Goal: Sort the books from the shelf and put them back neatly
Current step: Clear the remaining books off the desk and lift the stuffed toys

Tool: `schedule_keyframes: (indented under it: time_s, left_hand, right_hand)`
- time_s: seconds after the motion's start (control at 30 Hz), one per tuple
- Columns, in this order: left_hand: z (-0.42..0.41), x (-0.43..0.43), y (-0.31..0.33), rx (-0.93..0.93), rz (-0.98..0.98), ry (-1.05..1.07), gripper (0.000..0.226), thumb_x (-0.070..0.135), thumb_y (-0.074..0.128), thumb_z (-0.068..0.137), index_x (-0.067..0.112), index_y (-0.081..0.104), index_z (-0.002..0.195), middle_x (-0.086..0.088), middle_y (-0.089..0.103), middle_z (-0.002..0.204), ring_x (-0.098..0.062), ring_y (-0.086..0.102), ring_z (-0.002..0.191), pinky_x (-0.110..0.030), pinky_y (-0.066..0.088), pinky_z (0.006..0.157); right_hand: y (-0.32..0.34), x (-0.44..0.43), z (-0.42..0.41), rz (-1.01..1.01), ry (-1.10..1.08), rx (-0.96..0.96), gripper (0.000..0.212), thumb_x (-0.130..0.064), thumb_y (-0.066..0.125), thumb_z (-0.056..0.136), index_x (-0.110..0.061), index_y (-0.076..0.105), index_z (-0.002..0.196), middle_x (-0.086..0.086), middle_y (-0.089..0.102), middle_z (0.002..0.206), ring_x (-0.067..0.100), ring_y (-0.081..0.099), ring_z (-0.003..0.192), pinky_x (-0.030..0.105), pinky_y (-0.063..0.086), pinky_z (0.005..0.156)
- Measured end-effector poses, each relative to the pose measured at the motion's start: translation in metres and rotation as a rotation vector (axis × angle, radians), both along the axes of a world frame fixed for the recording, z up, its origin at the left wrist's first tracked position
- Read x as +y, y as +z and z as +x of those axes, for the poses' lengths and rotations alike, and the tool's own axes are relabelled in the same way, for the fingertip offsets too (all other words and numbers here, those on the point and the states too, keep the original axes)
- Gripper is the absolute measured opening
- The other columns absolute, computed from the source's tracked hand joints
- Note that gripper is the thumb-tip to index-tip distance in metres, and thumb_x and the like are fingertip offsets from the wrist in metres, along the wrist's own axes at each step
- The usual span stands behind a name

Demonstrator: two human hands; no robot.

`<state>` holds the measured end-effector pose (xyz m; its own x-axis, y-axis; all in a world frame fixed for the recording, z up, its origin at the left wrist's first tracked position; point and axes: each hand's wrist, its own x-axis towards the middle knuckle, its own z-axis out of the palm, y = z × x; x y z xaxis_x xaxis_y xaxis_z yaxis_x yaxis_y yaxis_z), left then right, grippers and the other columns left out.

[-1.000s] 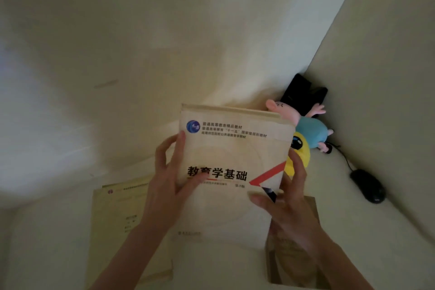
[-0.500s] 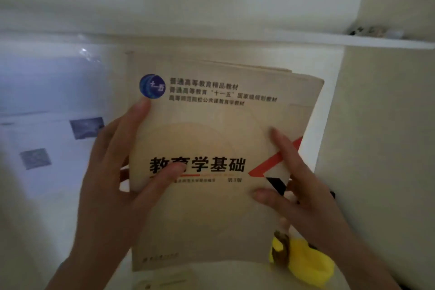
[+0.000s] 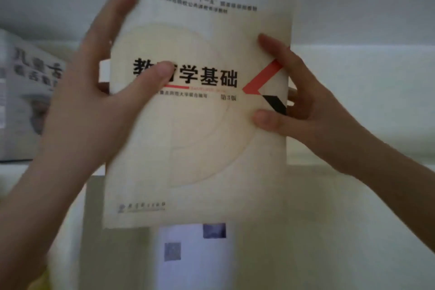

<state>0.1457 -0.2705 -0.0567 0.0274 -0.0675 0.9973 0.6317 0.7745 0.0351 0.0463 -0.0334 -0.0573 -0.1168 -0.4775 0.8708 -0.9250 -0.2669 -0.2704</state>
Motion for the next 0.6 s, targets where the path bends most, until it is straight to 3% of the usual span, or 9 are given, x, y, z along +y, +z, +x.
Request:
schedule_keyframes:
  time_s: [0.07,0.17,0.27,0.33,0.4,0.5,0.6]
  left_hand:
    - [0.008,-0.013,0.019,-0.017,-0.013,0.064,0.063,0.036,0.068,0.086,0.052,0.036,0.138,0.030,0.049,0.134,0.009,0.053,0.114,-0.005,0.048,0.078]
    - [0.015,-0.036,0.042,-0.037,0.034,0.133,0.061,0.033,0.067,0.085,0.058,0.038,0.133,0.045,0.050,0.108,0.023,0.056,0.090,0.002,0.042,0.060]
    - [0.021,-0.061,0.050,-0.058,0.061,0.196,0.061,0.034,0.067,0.084,0.061,0.038,0.130,0.041,0.051,0.104,0.018,0.060,0.079,-0.007,0.049,0.058]
    - [0.026,-0.081,0.055,-0.081,0.089,0.266,0.063,0.044,0.069,0.082,0.067,0.034,0.128,0.025,0.055,0.119,0.002,0.065,0.090,-0.029,0.058,0.073]
    - [0.028,-0.102,0.056,-0.109,0.125,0.334,0.065,0.055,0.068,0.078,0.070,0.029,0.128,0.010,0.053,0.125,-0.012,0.064,0.099,-0.045,0.056,0.080]
    - [0.024,-0.134,0.048,-0.104,0.144,0.478,0.066,0.059,0.064,0.079,0.072,0.024,0.129,0.007,0.048,0.125,-0.015,0.062,0.098,-0.045,0.056,0.079]
    - [0.018,-0.162,0.033,-0.100,0.159,0.629,0.066,0.067,0.055,0.078,0.070,0.018,0.133,0.010,0.042,0.133,-0.007,0.058,0.091,-0.030,0.054,0.064]
  right_hand:
    - [0.023,-0.027,-0.004,0.005,0.061,-0.011,0.078,-0.023,0.069,0.074,-0.049,0.032,0.138,-0.025,0.050,0.130,0.001,0.060,0.110,0.026,0.057,0.076]
    - [0.045,-0.066,-0.016,0.024,0.122,-0.013,0.075,-0.022,0.069,0.077,-0.054,0.034,0.135,-0.021,0.051,0.129,0.000,0.062,0.105,0.023,0.056,0.070]
    - [0.057,-0.106,-0.028,0.048,0.162,0.005,0.073,-0.028,0.071,0.076,-0.062,0.034,0.129,-0.020,0.047,0.136,0.004,0.059,0.112,0.021,0.054,0.076]
    - [0.062,-0.135,-0.036,0.062,0.210,-0.006,0.073,-0.024,0.071,0.079,-0.062,0.032,0.128,-0.020,0.047,0.134,0.001,0.059,0.109,0.017,0.052,0.073]
    - [0.065,-0.167,-0.046,0.088,0.257,-0.011,0.076,-0.017,0.071,0.081,-0.058,0.028,0.128,-0.011,0.050,0.133,0.004,0.061,0.109,0.018,0.052,0.074]
    - [0.065,-0.222,-0.063,0.136,0.299,0.015,0.080,-0.008,0.071,0.083,-0.050,0.021,0.128,0.004,0.047,0.136,0.013,0.060,0.113,0.025,0.053,0.086]
    - [0.062,-0.278,-0.078,0.195,0.271,0.054,0.082,-0.009,0.072,0.083,-0.050,0.016,0.127,0.009,0.038,0.139,0.021,0.060,0.114,0.035,0.050,0.097]
